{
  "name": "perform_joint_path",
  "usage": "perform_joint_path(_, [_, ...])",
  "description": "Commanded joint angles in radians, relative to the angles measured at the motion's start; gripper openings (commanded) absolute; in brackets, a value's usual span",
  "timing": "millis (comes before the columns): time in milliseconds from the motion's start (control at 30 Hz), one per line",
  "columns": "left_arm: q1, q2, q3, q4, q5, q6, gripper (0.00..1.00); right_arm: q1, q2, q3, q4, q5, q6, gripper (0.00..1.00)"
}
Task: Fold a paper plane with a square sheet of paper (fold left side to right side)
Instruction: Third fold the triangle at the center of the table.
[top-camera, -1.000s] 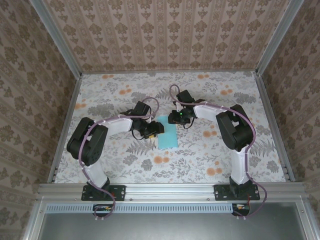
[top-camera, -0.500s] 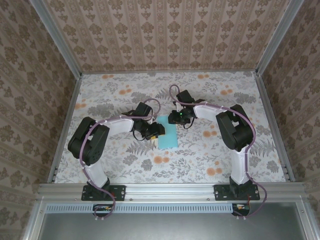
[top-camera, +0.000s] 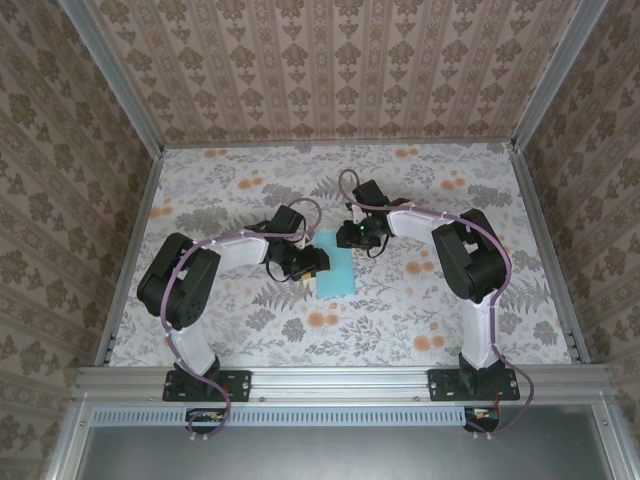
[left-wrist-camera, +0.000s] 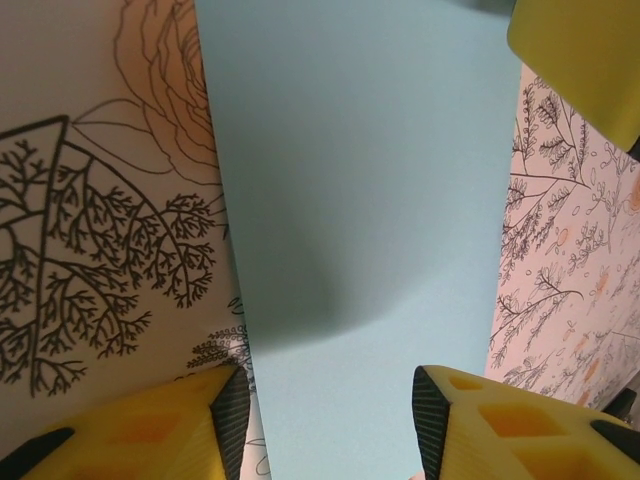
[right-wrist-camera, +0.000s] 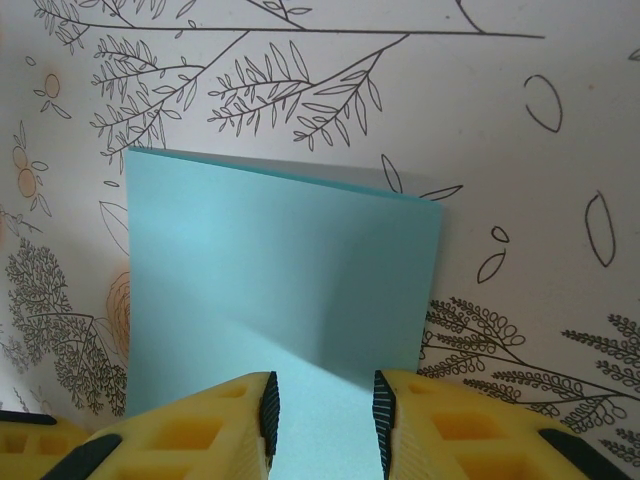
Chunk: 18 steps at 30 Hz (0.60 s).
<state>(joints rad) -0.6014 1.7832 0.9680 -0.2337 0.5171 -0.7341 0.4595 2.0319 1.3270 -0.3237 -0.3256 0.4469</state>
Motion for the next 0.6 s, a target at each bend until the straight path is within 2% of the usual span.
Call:
perform_joint_path(0, [-0.011, 0.012, -0.006, -0.01, 0.013, -0.014, 0.48, 0.004, 0.011, -0.002, -0.033, 0.018, -0.013, 0.34])
perform_joint_path(367, [-0.011, -0.027, -0.031, 0.004, -0.011, -0.038, 0.36, 0.004, 0.004, -0.008, -0.032, 0.023, -0.013, 0.34])
perform_joint_path(567, [-0.011, -0.052, -0.039, 0.004, -0.016, -0.05, 0.17, 0.004, -0.011, -0.02, -0.01, 0.017, -0.014, 0.35])
